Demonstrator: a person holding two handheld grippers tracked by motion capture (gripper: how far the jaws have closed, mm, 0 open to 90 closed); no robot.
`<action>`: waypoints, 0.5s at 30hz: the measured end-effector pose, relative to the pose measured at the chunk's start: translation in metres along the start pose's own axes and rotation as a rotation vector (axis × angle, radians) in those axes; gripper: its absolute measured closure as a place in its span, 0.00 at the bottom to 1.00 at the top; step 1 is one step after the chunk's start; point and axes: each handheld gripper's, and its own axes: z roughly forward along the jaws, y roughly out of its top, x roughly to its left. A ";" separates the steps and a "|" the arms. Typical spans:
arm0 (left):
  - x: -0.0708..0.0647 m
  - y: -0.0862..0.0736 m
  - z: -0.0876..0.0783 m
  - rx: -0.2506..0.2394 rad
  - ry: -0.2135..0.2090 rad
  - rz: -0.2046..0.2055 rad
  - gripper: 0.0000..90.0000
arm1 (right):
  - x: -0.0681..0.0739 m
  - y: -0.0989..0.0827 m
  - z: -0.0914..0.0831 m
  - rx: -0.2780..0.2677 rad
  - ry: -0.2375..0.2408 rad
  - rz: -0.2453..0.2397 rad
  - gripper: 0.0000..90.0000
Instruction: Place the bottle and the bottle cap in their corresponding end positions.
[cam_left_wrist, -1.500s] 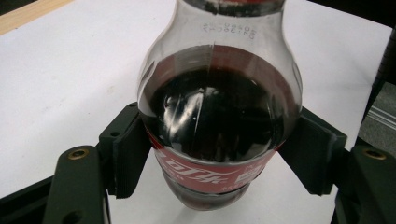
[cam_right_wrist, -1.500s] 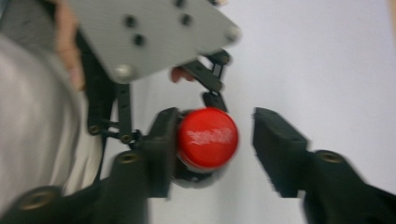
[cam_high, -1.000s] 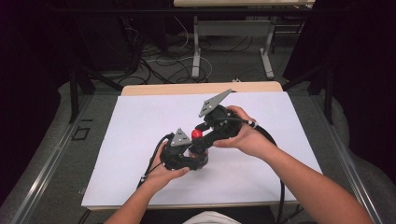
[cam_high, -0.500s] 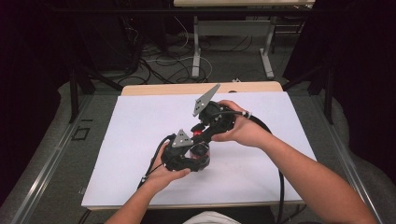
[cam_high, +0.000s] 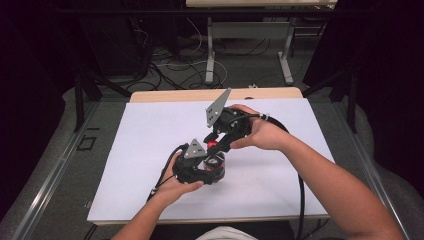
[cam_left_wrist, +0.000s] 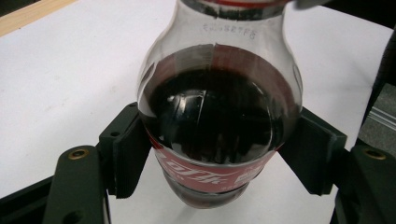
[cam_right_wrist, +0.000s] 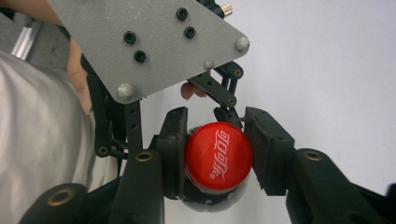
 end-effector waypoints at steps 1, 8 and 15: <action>0.001 0.000 0.000 0.003 0.002 -0.007 0.34 | 0.003 0.000 0.000 -0.009 -0.035 0.047 0.49; 0.003 0.000 -0.001 -0.007 0.022 -0.039 0.34 | 0.015 -0.004 -0.005 -0.106 -0.166 0.339 0.44; 0.005 0.000 -0.002 -0.002 0.039 -0.044 0.34 | 0.031 -0.007 -0.004 -0.176 -0.333 0.437 0.49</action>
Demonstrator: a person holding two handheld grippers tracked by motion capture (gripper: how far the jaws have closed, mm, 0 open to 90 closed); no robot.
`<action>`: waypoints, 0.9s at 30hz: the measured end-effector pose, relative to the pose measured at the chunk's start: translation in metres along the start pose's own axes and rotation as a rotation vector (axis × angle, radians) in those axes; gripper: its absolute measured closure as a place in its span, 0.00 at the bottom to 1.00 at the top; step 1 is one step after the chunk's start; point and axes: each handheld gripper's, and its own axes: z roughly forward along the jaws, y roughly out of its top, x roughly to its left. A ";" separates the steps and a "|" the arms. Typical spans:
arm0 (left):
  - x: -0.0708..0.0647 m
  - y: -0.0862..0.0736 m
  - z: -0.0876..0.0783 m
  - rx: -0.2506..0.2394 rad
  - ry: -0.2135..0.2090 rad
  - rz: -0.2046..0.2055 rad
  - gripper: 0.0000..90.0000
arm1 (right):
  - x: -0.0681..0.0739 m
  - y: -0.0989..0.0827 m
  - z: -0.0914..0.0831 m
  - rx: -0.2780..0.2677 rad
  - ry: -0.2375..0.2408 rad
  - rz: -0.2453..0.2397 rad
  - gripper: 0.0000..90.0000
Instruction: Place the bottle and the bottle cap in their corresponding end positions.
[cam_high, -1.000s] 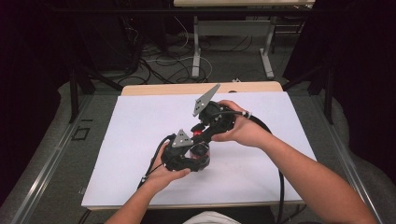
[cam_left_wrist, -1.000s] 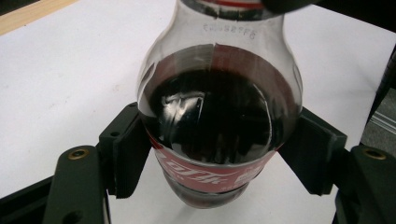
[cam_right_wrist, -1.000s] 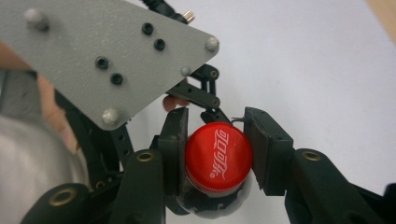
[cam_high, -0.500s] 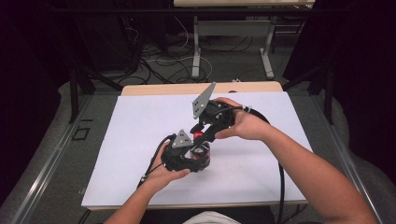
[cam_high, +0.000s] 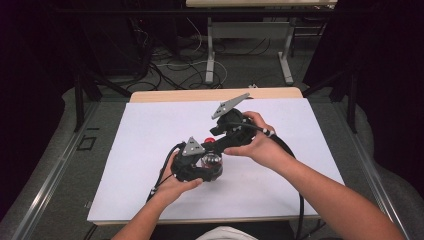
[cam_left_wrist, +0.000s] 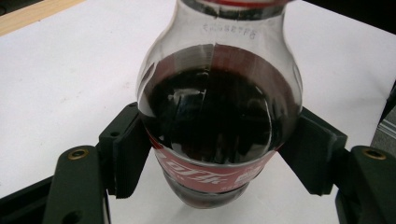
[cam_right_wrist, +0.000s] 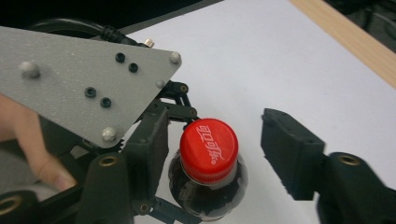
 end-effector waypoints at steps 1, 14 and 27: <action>0.001 0.000 0.000 0.005 0.001 0.003 0.34 | 0.003 -0.001 0.000 -0.013 -0.029 -0.001 0.50; -0.001 0.000 0.000 0.009 0.001 0.010 0.34 | 0.011 -0.002 0.007 -0.005 -0.029 -0.037 0.67; -0.002 0.000 0.000 -0.010 -0.022 0.008 0.34 | -0.019 0.016 0.013 0.126 0.247 -0.239 0.68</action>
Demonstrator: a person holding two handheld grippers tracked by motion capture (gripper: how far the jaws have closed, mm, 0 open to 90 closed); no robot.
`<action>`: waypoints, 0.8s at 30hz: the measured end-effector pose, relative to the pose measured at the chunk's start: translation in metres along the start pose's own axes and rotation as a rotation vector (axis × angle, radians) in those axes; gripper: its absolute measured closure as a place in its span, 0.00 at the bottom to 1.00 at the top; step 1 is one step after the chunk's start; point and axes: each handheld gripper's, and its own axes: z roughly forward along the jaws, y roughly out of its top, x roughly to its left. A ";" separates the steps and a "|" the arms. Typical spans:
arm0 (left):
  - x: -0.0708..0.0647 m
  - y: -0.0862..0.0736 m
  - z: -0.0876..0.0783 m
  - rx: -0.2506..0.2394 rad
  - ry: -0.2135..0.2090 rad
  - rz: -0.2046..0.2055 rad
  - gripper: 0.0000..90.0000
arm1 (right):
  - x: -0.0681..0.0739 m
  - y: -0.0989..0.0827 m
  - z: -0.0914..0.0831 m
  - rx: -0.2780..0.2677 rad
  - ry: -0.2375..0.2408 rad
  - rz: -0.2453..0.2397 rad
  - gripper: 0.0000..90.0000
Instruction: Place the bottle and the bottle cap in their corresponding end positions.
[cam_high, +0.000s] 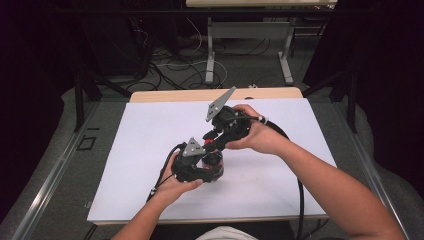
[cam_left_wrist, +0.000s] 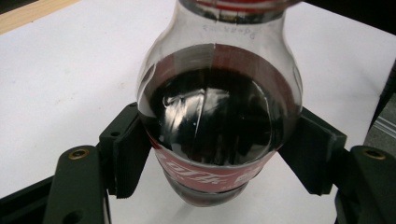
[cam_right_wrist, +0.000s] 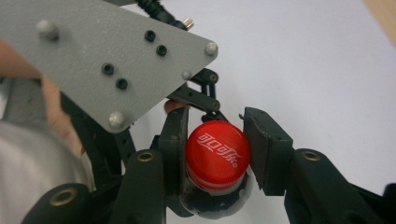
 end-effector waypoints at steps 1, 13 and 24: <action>0.000 0.000 -0.001 0.001 -0.003 0.000 0.34 | -0.004 0.001 0.000 0.001 0.028 -0.012 0.68; 0.009 -0.004 0.006 0.013 0.021 -0.021 0.34 | -0.007 0.001 -0.013 -0.031 0.017 -0.037 0.68; 0.032 0.003 0.011 0.016 0.057 -0.061 0.34 | 0.001 -0.022 -0.015 -0.041 -0.087 0.021 0.68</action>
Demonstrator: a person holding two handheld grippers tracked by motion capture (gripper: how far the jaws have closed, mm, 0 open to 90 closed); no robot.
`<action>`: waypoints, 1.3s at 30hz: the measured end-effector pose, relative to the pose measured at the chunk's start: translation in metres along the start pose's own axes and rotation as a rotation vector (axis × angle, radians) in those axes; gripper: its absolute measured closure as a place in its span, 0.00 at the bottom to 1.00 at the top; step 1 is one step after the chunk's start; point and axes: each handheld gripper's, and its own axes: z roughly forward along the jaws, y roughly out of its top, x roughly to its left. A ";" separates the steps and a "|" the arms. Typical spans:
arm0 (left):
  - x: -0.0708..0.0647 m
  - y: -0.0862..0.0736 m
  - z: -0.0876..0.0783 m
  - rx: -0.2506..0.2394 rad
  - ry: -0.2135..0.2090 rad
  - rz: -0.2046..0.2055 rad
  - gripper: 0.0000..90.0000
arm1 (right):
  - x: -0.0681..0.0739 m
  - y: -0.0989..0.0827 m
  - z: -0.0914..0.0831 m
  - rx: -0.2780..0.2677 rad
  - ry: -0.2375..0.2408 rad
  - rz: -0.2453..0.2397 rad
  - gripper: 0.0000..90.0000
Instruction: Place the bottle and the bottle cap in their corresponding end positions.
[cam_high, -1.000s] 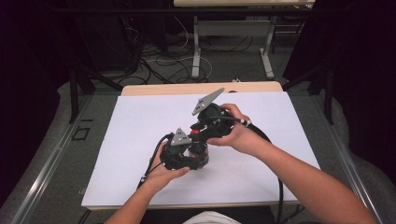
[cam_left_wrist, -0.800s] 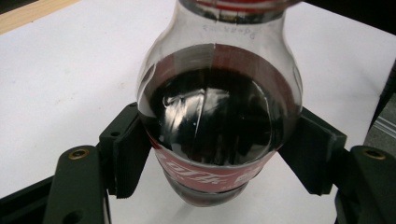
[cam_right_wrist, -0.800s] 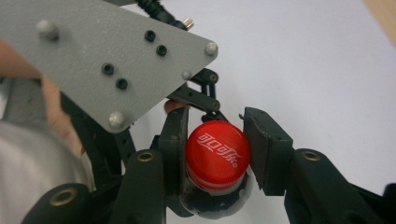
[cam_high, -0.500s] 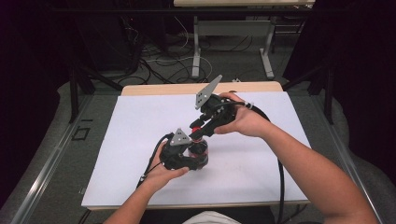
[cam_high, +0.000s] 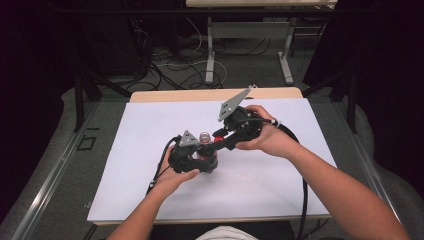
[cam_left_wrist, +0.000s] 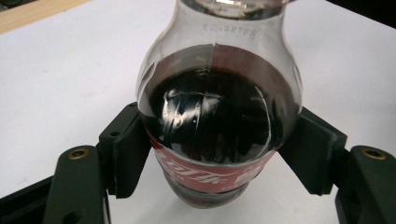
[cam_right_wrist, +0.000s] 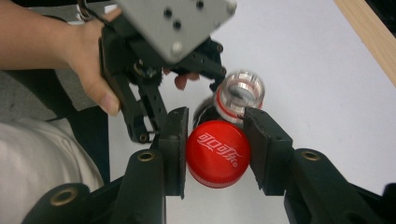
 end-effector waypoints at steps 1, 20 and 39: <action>0.001 0.002 0.001 -0.010 0.000 -0.009 0.34 | 0.000 -0.003 0.000 -0.001 -0.001 0.005 0.68; 0.025 0.049 0.025 -0.055 0.031 -0.045 0.34 | -0.008 -0.071 0.011 0.010 -0.151 0.204 0.68; 0.042 0.056 0.088 -0.029 0.107 -0.070 0.34 | -0.024 -0.113 0.029 -0.013 -0.231 0.306 0.68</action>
